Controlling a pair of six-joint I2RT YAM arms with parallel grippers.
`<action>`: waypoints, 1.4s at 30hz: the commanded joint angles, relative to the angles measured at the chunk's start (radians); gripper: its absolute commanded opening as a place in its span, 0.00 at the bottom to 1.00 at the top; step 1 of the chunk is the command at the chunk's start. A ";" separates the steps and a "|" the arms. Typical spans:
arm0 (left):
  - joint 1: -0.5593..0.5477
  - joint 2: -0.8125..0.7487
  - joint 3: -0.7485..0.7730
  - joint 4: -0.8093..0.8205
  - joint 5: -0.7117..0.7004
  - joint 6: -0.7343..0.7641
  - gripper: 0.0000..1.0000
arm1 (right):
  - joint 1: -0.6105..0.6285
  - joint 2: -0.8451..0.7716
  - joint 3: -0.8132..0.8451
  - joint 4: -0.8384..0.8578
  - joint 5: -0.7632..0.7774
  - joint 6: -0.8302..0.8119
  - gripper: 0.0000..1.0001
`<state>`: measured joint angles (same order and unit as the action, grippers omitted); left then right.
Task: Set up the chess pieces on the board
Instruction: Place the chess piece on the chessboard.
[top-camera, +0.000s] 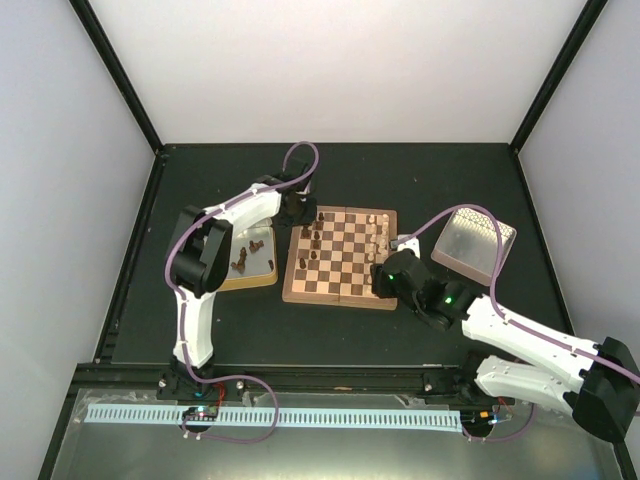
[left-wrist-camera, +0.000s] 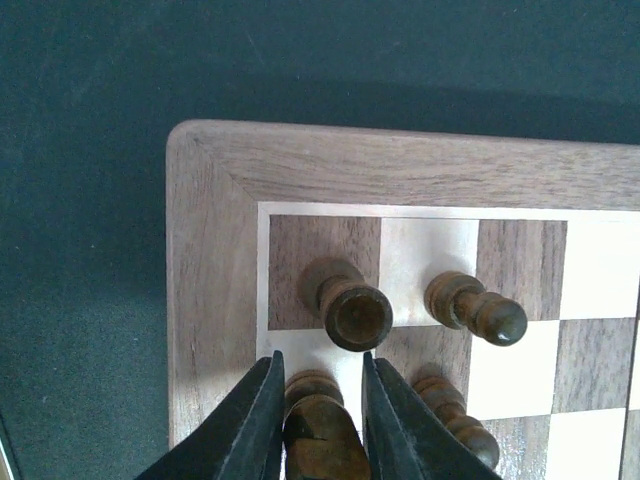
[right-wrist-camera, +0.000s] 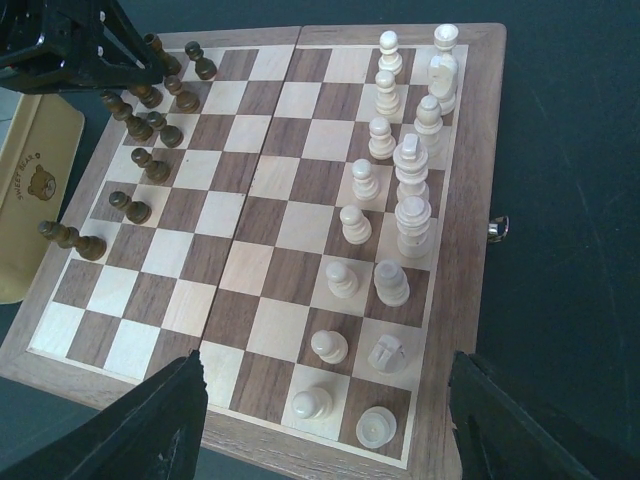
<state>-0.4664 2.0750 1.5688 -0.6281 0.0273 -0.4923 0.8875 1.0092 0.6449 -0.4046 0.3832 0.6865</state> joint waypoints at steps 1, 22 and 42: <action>-0.008 0.037 0.034 -0.044 0.016 0.001 0.25 | 0.000 0.000 0.022 0.012 0.027 -0.001 0.68; -0.005 0.047 0.103 -0.086 0.060 0.004 0.33 | 0.000 -0.010 0.022 0.004 0.029 -0.003 0.68; 0.025 -0.181 0.083 -0.166 -0.017 0.047 0.50 | 0.000 -0.033 0.033 0.010 0.015 0.009 0.69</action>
<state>-0.4541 2.0541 1.6463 -0.7498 0.0792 -0.4812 0.8875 0.9936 0.6506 -0.4049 0.3828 0.6868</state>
